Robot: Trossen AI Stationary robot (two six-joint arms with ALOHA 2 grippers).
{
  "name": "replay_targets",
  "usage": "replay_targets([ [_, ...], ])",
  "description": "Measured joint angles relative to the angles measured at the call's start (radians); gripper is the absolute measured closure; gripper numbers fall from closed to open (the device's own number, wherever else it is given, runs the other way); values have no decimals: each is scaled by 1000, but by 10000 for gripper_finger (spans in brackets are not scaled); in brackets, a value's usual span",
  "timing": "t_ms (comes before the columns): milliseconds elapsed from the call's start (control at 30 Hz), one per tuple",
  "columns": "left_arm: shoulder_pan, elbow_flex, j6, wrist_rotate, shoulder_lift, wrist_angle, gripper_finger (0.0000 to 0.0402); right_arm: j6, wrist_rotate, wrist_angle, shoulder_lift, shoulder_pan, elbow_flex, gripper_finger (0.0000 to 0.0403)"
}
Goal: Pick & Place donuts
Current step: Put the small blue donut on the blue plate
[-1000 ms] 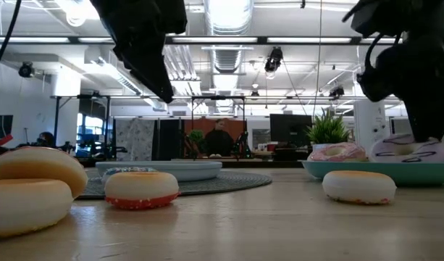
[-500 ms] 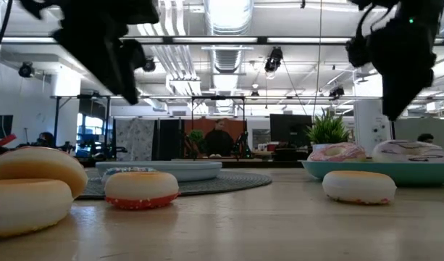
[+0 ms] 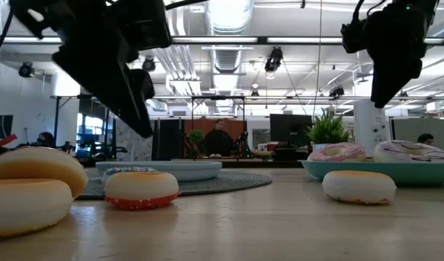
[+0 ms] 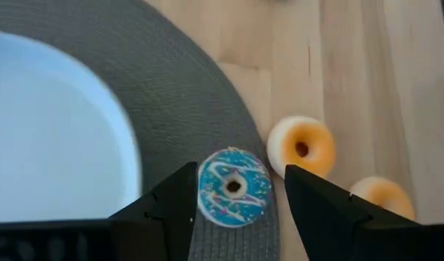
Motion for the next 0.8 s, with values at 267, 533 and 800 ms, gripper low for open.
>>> replay_targets([
  [267, -1, 67, 238, -8, 92, -33, 225, -12, 0, -7, 0, 0, -9, 218],
  [533, 6, 79, 338, 9, 131, -88, 226, -12, 11, -7, 0, 0, -9, 218],
  [800, 35, 79, 336, 55, 126, -87, 263, 14, 18, -7, 0, 0, -9, 218],
])
